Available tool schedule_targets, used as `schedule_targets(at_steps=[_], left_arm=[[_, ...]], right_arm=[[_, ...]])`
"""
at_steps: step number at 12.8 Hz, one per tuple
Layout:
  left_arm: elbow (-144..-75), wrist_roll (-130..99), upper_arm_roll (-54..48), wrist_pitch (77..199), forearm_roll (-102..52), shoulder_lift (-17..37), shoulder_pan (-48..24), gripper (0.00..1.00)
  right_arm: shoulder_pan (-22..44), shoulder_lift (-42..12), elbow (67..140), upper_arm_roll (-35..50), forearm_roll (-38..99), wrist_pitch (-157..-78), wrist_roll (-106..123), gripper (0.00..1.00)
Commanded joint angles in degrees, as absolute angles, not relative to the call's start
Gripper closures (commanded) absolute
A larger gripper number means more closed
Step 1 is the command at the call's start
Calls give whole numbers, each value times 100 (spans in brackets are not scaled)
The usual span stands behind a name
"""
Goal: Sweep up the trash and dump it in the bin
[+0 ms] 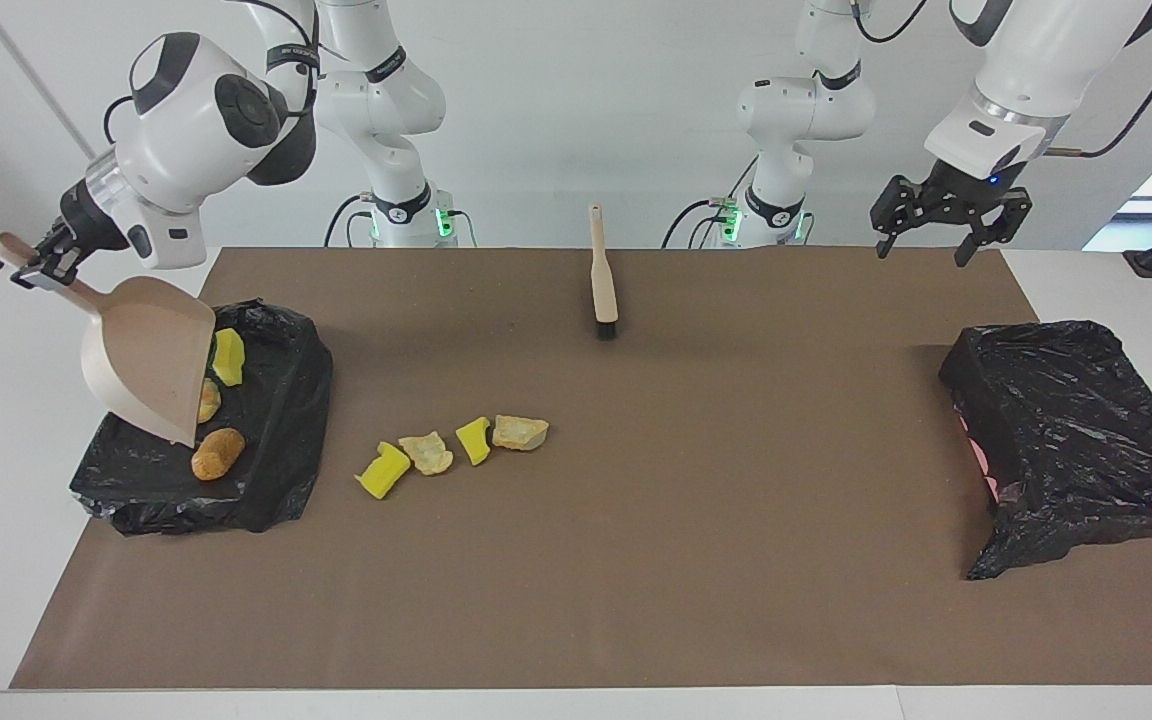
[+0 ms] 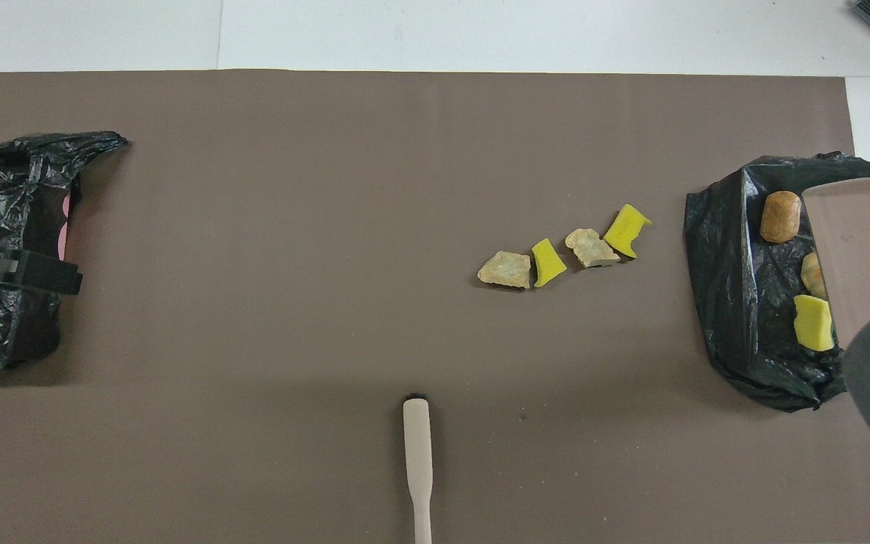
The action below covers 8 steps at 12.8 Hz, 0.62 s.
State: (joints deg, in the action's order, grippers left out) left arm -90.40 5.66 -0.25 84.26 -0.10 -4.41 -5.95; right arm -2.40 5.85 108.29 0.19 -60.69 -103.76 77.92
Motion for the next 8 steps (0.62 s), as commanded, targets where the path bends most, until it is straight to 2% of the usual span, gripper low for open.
schedule_targets(at_steps=[1,4,6,8], left_arm=[[-8833,642,-106,8068,96,-369,-343,0],[-8430,807,-97,8033,53,-168,-334,0],[-8087,984,-105,7867,9,34,-334,0],[-8077,993,-114,7831,-9,44,-343,0]], right_arm=[[-237,712,10731,262,-5731,-9976,7367,100],[-237,659,10574,553,-4925,-9529,6472,100],[-237,650,10582,650,-4345,-9562,6031,100],[-237,616,10538,851,-3948,-9589,5417,100]])
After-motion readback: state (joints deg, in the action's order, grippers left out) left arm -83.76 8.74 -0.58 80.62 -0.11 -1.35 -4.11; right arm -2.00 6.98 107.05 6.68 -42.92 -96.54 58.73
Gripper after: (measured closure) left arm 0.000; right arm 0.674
